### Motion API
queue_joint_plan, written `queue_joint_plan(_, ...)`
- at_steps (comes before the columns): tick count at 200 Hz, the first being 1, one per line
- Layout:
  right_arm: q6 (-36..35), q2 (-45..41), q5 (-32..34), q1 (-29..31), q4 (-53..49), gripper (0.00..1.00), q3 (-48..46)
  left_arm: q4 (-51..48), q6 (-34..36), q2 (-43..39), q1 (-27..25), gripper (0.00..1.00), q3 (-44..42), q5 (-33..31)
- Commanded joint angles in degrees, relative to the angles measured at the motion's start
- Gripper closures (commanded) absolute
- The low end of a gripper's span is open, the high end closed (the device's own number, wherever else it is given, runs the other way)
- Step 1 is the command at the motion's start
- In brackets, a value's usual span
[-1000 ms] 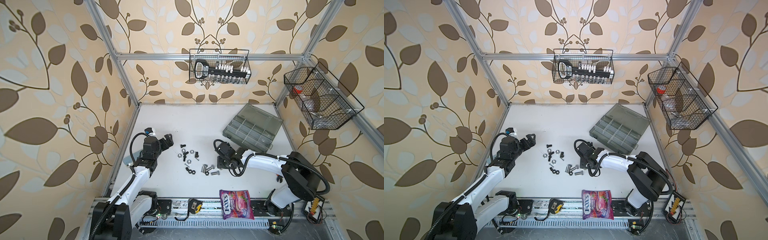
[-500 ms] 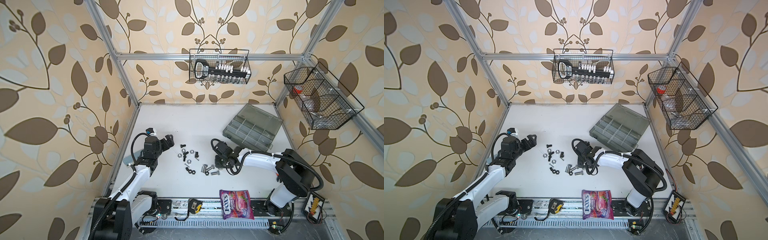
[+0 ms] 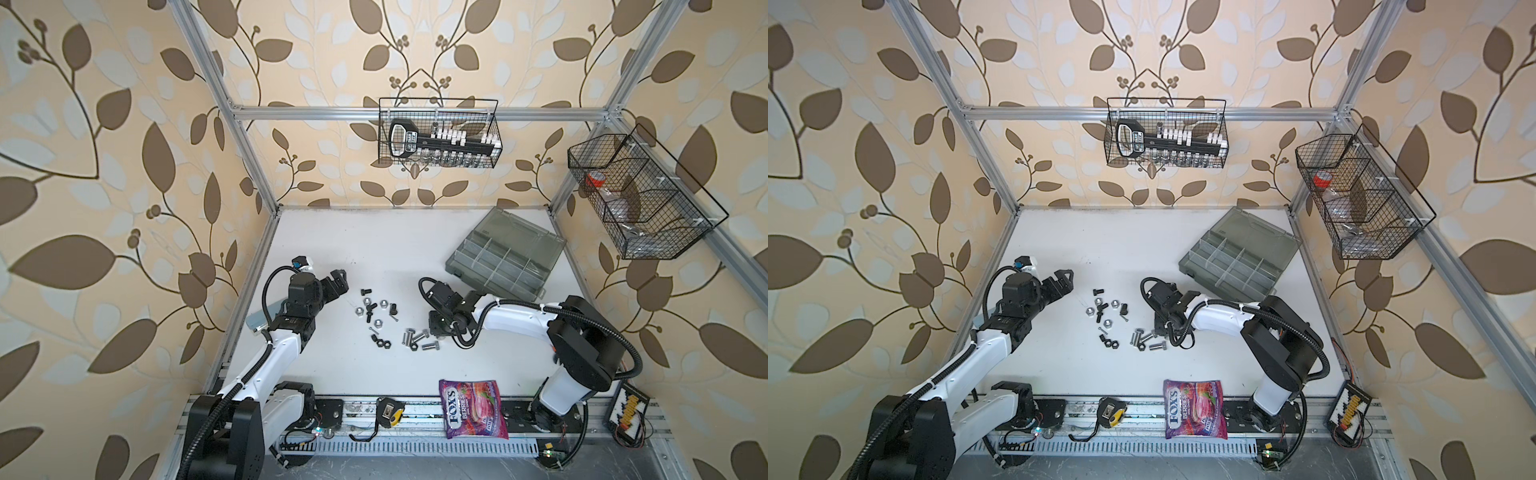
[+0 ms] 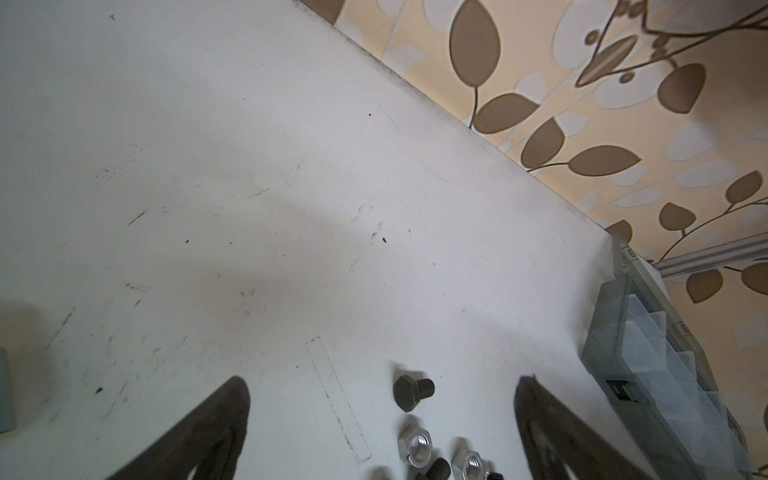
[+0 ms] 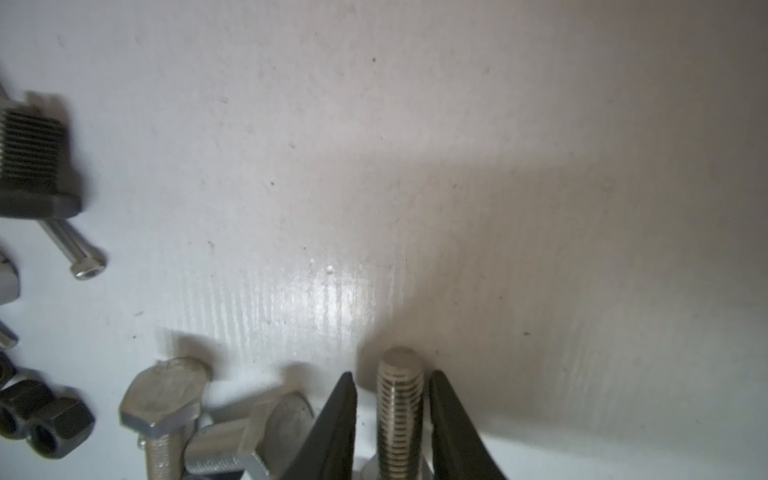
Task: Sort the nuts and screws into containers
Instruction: 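Close the right gripper on the upright silver bolt, then carry the bolt to the grey organizer box and release it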
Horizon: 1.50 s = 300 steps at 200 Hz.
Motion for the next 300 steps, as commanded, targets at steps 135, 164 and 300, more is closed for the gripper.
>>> queue_joint_plan(135, -5.5, -9.7, 6.9, -8.7, -6.1, 1.00, 1.6, 2.5, -0.4, -3.0, -0.2, 0.01, 1.1, -1.2)
queue_joint_plan(164, -8.9, -15.5, 9.3, -15.9, -7.3, 1.00, 1.7, 1.7, -1.8, -3.7, -0.2, 0.01, 1.2, -2.0)
queue_joint_plan(300, -17.7, -20.3, 0.5, -44.7, -2.8, 1.00, -2.2, -3.5, -2.3, -2.7, -0.2, 0.01, 4.3, -3.9)
